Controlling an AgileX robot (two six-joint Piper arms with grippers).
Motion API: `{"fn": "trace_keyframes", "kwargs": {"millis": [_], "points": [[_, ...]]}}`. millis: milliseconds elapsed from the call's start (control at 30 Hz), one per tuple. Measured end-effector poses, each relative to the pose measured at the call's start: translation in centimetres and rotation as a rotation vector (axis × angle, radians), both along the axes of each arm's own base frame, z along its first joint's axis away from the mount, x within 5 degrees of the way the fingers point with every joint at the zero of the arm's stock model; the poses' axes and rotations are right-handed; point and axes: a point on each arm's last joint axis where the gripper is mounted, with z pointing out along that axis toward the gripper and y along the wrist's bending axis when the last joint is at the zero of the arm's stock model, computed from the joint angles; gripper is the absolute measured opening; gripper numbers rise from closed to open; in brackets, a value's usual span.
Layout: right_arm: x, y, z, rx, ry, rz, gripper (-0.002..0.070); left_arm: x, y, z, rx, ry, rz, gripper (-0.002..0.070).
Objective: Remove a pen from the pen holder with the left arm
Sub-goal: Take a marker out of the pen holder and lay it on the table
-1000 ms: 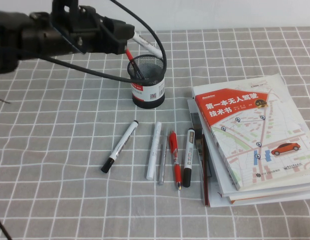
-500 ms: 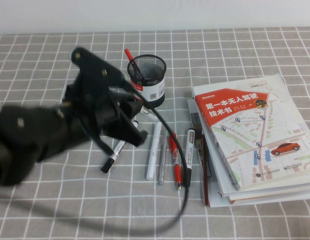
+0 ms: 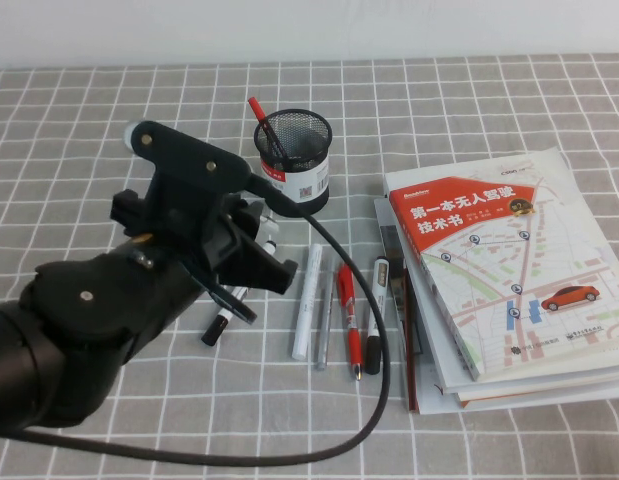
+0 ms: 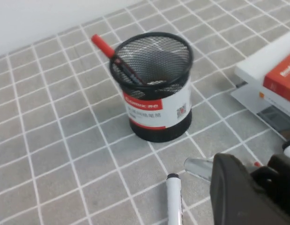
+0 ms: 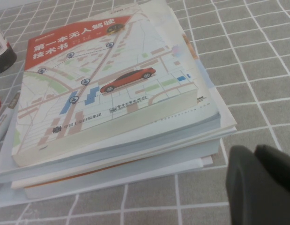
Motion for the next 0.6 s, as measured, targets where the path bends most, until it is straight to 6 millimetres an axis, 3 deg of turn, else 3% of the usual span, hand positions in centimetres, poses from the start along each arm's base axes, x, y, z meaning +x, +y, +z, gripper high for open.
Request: {"fn": "trace_keyframes", "kwargs": {"millis": [333,600], "points": [[0.0,0.0,0.0,0.000,0.000,0.000,-0.0013,1.0,-1.0,-3.0,-0.002,0.099,0.034,0.0110],[0.0,0.0,0.0,0.000,0.000,0.000,-0.0013,1.4,-1.5,-2.8,-0.072,0.053,0.027,0.0110]]}}
